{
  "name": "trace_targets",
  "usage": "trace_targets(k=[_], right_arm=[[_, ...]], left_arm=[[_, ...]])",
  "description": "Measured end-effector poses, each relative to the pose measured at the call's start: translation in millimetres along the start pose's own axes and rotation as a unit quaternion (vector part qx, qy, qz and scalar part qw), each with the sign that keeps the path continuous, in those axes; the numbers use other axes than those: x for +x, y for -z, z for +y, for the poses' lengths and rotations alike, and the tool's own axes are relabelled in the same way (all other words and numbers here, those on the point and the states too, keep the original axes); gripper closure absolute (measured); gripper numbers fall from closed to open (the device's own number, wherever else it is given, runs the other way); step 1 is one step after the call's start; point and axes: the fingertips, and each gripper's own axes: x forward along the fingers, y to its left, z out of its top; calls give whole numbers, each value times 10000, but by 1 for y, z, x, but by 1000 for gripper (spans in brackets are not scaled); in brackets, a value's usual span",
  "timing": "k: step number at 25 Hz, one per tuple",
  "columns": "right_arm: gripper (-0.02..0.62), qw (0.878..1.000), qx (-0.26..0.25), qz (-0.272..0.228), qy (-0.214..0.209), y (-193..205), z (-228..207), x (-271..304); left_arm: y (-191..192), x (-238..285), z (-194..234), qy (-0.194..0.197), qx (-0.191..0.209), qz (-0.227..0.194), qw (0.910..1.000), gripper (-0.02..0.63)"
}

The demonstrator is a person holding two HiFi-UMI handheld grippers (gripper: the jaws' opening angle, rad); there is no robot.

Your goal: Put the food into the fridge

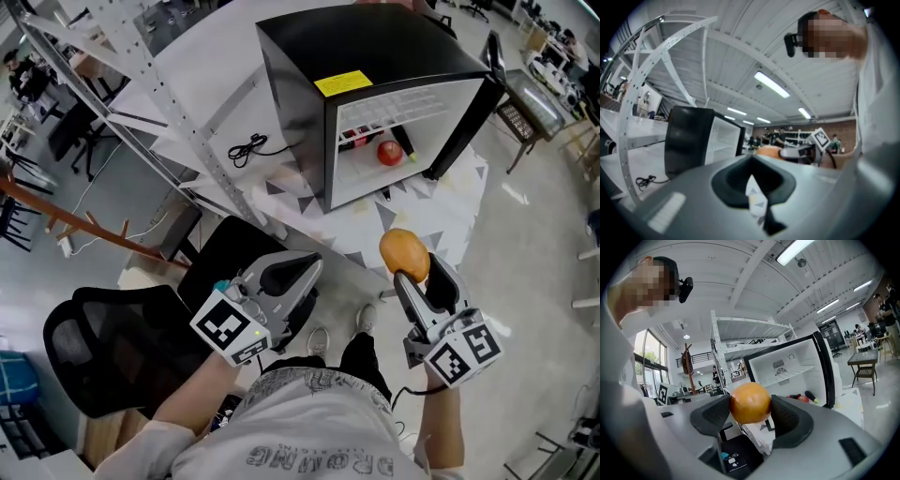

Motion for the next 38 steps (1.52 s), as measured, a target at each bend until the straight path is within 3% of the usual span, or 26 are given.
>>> trace_targets(k=[13, 24, 38], right_arm=[[322, 9978, -148, 73, -648, -38, -63, 54], [322, 9921, -468, 188, -1149, -62, -125, 101], [322, 9832, -929, 110, -1568, -91, -152, 162]], left_arm=[[-6, 61, 28, -672, 7, 70, 9977, 600], [-5, 111, 44, -1384, -27, 129, 9903, 600], [0, 133, 58, -2032, -90, 173, 9789, 600]])
